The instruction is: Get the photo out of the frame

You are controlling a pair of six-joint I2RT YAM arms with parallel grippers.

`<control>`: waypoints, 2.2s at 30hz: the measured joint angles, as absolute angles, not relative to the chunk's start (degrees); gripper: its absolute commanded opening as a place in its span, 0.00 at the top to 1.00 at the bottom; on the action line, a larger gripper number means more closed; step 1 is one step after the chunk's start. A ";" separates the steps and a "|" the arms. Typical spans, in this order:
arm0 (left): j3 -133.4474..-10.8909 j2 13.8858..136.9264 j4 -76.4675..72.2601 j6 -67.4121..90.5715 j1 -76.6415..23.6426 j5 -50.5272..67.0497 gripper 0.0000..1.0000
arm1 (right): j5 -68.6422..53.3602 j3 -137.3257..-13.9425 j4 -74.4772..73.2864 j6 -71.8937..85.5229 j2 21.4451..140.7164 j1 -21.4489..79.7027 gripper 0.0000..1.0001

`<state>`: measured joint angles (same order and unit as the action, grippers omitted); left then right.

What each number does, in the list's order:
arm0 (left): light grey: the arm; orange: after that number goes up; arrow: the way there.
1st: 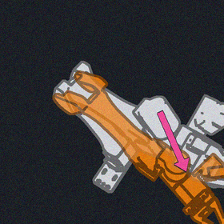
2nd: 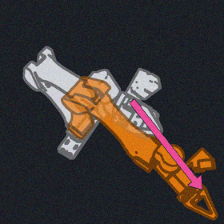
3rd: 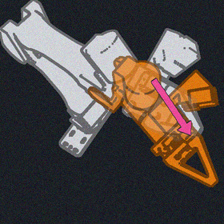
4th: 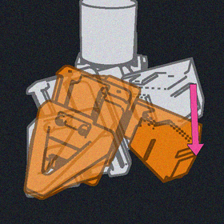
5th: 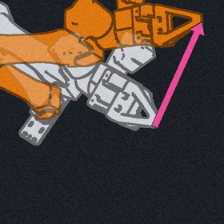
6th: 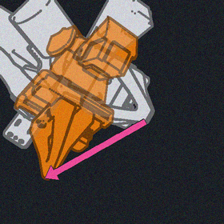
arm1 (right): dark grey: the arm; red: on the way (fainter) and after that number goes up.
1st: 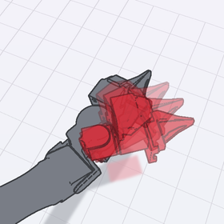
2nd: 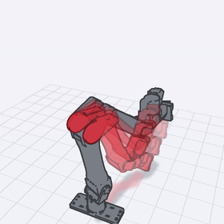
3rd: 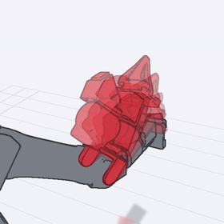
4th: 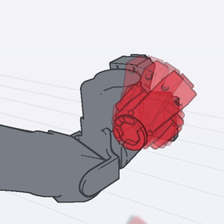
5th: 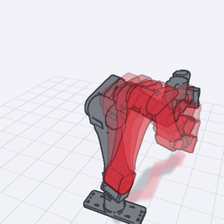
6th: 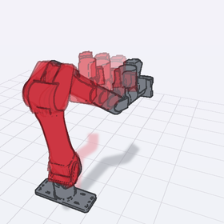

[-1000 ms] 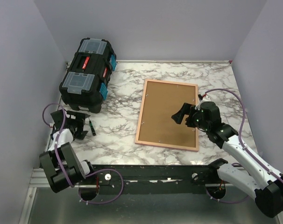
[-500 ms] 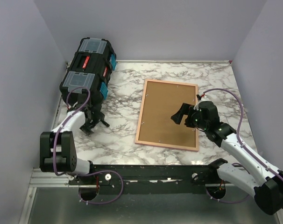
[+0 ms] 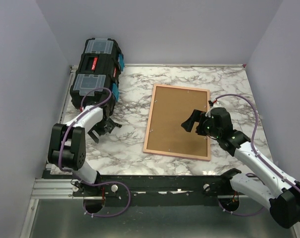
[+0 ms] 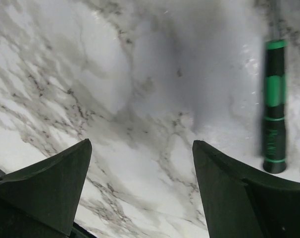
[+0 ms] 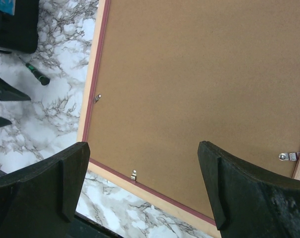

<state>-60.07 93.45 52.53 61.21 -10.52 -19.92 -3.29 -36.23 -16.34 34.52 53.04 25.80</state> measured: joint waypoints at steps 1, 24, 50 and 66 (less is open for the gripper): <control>-58.13 92.09 51.83 61.36 -10.52 -19.94 0.13 | -3.29 -36.23 -16.32 34.52 53.04 25.80 0.00; -41.78 35.77 37.98 46.06 -10.63 3.18 0.01 | -7.94 -64.90 14.52 18.31 103.96 47.13 0.06; -49.32 22.52 47.09 36.86 -10.63 11.14 0.01 | 11.35 -92.25 13.52 -0.62 134.54 63.81 0.99; -44.25 18.55 48.69 38.72 -10.63 1.65 0.09 | -3.27 -38.54 19.05 26.39 85.21 71.13 0.99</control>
<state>-44.25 18.55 48.69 38.72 -10.63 1.65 -3.27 -38.54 19.05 26.39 85.21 71.13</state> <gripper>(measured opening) 0.983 0.130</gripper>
